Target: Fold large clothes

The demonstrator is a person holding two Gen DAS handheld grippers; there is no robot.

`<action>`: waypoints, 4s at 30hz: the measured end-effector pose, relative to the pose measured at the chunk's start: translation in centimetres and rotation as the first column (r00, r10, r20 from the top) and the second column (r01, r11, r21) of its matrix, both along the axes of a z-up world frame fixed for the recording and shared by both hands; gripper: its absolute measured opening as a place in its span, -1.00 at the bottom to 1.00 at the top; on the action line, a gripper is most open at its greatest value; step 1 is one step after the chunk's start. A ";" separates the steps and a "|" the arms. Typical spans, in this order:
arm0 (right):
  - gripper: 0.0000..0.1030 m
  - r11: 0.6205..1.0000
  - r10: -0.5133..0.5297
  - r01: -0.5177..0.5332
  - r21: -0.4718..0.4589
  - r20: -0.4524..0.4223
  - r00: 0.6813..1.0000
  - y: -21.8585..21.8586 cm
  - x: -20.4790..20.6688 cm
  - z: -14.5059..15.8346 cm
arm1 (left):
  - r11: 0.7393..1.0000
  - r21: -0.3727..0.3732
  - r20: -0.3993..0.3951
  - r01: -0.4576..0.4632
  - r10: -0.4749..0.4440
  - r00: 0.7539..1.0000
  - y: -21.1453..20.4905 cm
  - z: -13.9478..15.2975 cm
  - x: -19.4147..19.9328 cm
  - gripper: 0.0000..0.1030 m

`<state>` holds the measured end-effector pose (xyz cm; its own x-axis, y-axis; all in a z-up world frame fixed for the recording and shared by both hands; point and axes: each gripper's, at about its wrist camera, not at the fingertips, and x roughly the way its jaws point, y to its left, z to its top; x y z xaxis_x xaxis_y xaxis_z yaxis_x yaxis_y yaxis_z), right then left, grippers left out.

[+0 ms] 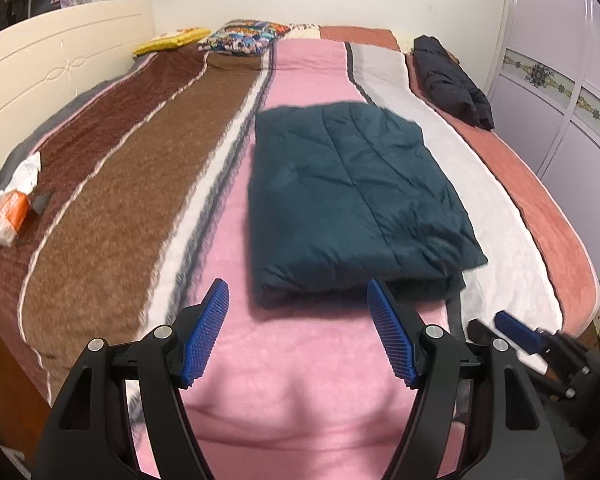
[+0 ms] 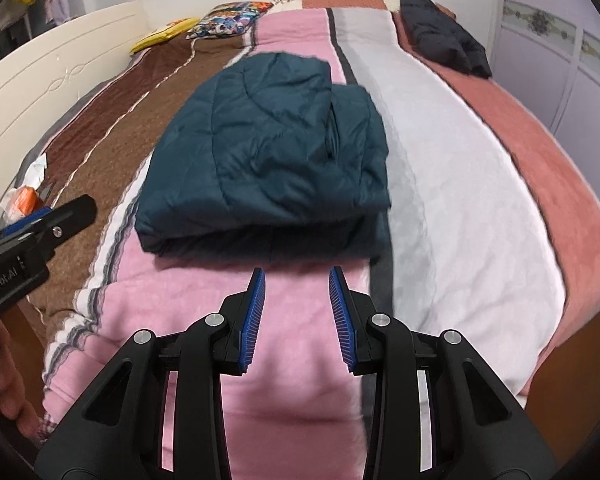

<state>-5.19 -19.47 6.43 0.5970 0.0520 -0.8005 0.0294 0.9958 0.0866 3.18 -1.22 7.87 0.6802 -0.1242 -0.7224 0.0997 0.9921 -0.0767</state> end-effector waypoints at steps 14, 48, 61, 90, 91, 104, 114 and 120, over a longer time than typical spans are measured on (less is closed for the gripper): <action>-0.34 1.000 -0.016 0.018 0.020 -0.113 0.993 -0.6 0.5 -3.1 | 0.998 0.051 -0.095 -0.036 0.041 0.995 -1.2 -3.2 -1.3 0.28; -0.34 0.999 0.038 -0.041 -0.009 -0.201 0.979 0.7 2.4 -5.7 | 0.998 0.018 -0.196 -0.061 0.063 0.979 0.0 -6.1 0.3 0.27; -0.34 0.999 0.040 -0.043 -0.013 -0.195 0.980 0.7 2.4 -5.4 | 0.998 0.017 -0.194 -0.067 0.069 0.979 0.1 -5.9 0.3 0.27; -0.34 0.999 0.039 -0.042 -0.014 -0.194 0.980 0.9 2.2 -5.4 | 0.997 0.016 -0.199 -0.074 0.075 0.977 0.2 -5.9 0.2 0.27; -0.34 0.999 0.039 -0.043 -0.014 -0.194 0.980 0.9 2.2 -5.4 | 0.997 0.016 -0.199 -0.074 0.075 0.977 0.2 -6.0 0.2 0.27; -0.34 0.999 0.040 -0.043 -0.014 -0.194 0.980 0.9 2.2 -5.4 | 0.997 0.021 -0.197 -0.076 0.079 0.977 0.3 -6.0 0.0 0.27; -0.34 0.999 0.039 -0.043 -0.014 -0.195 0.980 0.9 2.2 -5.4 | 0.997 0.022 -0.194 -0.078 0.080 0.978 0.3 -5.9 -0.1 0.27; -0.34 0.999 0.039 -0.043 -0.014 -0.195 0.980 0.9 2.2 -5.4 | 0.997 0.022 -0.195 -0.078 0.080 0.978 0.3 -5.9 -0.1 0.27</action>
